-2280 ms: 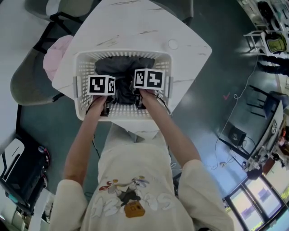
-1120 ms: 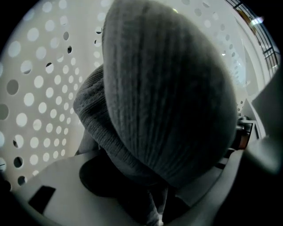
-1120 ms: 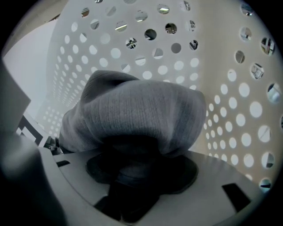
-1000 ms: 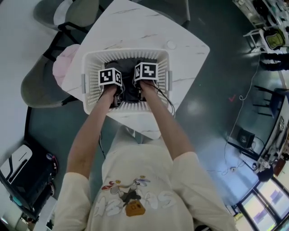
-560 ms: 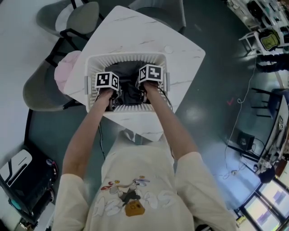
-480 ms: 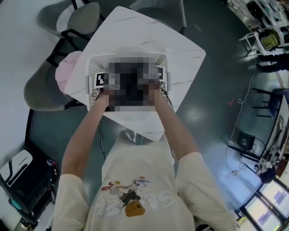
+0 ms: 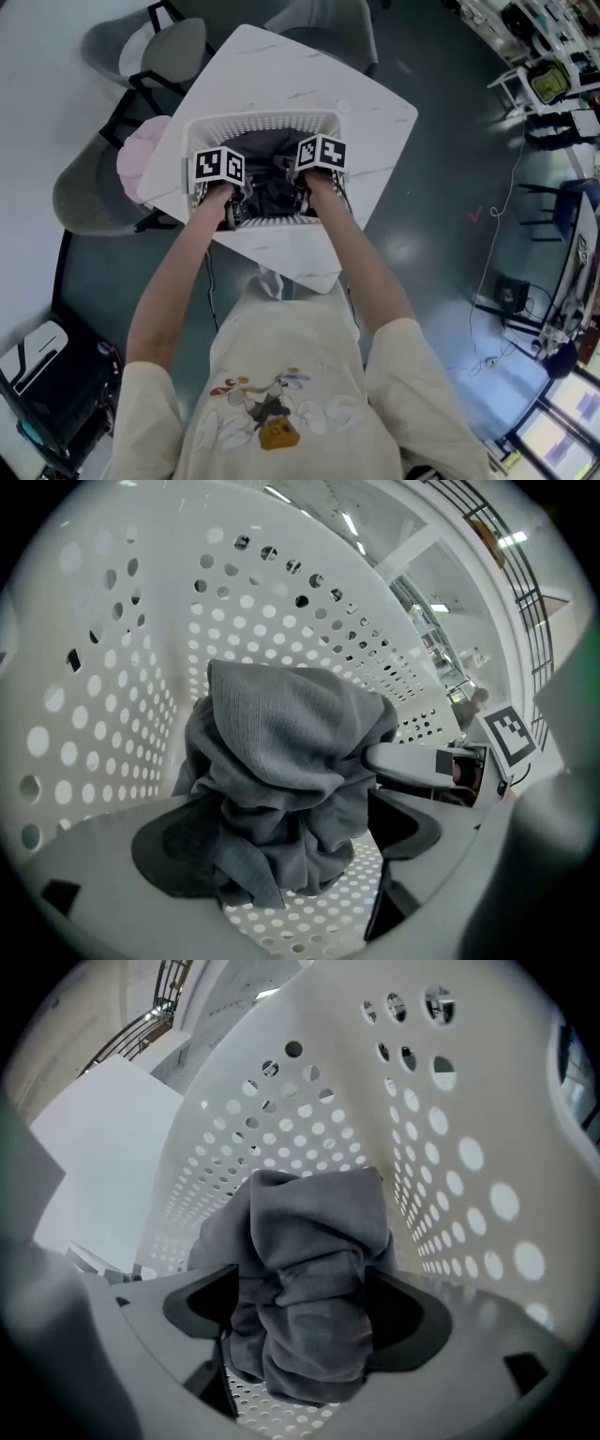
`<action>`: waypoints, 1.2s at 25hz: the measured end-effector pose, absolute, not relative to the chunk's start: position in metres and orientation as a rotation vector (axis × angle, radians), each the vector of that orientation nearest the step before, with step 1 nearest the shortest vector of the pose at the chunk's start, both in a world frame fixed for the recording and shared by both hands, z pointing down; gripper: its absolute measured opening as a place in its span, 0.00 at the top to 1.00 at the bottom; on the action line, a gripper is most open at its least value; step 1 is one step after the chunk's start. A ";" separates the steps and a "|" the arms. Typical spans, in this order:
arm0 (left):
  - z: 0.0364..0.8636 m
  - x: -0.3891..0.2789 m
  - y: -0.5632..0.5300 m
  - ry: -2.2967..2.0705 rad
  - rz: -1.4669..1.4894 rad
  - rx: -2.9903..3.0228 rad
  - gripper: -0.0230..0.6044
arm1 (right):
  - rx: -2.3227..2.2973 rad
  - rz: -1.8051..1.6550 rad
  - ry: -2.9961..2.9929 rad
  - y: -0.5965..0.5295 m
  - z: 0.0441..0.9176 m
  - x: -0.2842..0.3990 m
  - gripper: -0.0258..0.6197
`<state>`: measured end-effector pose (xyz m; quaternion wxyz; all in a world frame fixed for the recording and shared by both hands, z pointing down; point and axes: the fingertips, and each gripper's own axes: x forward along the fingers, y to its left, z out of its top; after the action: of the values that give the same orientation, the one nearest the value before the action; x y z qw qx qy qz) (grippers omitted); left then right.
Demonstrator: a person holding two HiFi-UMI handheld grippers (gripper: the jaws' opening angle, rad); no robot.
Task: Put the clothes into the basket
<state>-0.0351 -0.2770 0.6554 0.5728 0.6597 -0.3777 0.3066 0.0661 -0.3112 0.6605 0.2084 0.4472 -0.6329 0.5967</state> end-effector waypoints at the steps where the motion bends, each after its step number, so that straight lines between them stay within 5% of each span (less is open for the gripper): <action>1: 0.652 -0.035 -0.278 -0.892 0.711 1.550 0.21 | 1.250 1.667 -1.765 -0.311 0.657 0.066 0.34; 21: 0.589 -0.026 -0.263 -0.921 0.723 1.759 0.23 | 1.308 1.663 -1.858 -0.289 0.599 0.055 0.35; 30: 0.571 -0.039 -0.255 -0.975 0.680 1.771 0.56 | 1.327 1.604 -1.929 -0.278 0.573 0.046 0.36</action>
<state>-0.0385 -0.2546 0.5714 0.4833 0.7269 -0.4001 0.2791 0.0464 -0.2784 0.5726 0.1512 0.4621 -0.6719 0.5587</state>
